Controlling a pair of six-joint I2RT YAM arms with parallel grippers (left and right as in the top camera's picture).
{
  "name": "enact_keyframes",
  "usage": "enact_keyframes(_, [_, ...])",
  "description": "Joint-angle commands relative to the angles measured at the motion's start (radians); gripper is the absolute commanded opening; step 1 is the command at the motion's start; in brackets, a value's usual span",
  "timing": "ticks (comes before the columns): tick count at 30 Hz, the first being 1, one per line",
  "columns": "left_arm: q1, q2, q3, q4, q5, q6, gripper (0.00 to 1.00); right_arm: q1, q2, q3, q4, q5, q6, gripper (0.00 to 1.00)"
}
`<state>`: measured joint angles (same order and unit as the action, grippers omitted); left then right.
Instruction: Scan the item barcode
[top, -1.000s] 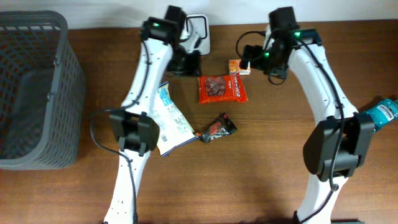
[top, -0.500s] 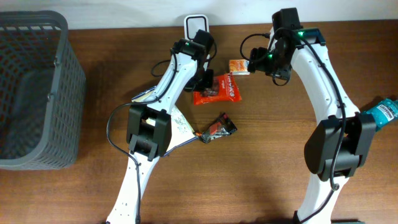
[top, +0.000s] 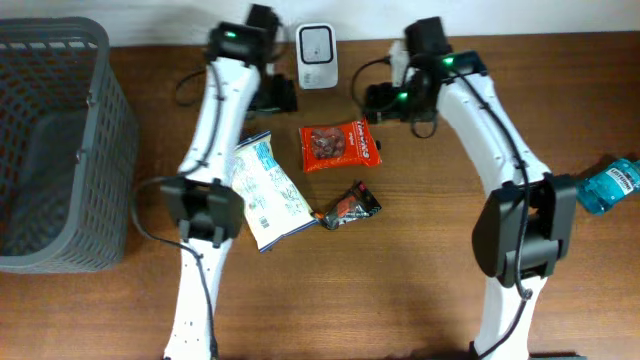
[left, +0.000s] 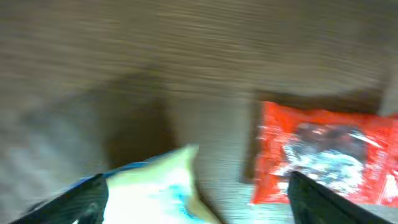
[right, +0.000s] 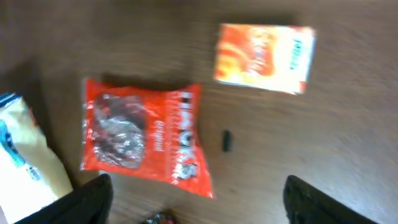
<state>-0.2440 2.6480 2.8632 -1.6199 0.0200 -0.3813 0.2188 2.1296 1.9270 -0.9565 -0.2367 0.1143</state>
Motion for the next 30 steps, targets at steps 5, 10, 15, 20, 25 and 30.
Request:
enact_keyframes(5, [0.097, -0.008, 0.014, -0.05, 0.025, -0.015, 0.99, 0.057, 0.005, -0.005, 0.055, 0.058, -0.055, 0.99])
enact_keyframes(10, [0.11, -0.008, 0.014, -0.05, 0.018, -0.016, 0.99, 0.059, 0.005, -0.005, 0.056, 0.057, -0.154, 0.99])
enact_keyframes(15, [0.14, -0.008, 0.014, -0.068, 0.018, -0.026, 0.99, 0.11, 0.006, -0.005, 0.078, 0.057, -0.46, 0.99])
enact_keyframes(20, [0.14, -0.008, 0.014, -0.068, 0.001, -0.026, 0.99, 0.155, 0.077, -0.005, 0.145, 0.061, -0.56, 0.99])
enact_keyframes(25, [0.14, -0.008, 0.014, -0.068, 0.002, -0.026, 0.99, 0.155, 0.101, -0.005, 0.219, 0.044, -0.576, 0.99])
enact_keyframes(30, [0.14, -0.008, 0.014, -0.068, 0.002, -0.026, 0.99, 0.153, 0.14, -0.005, 0.229, 0.002, -0.735, 0.99])
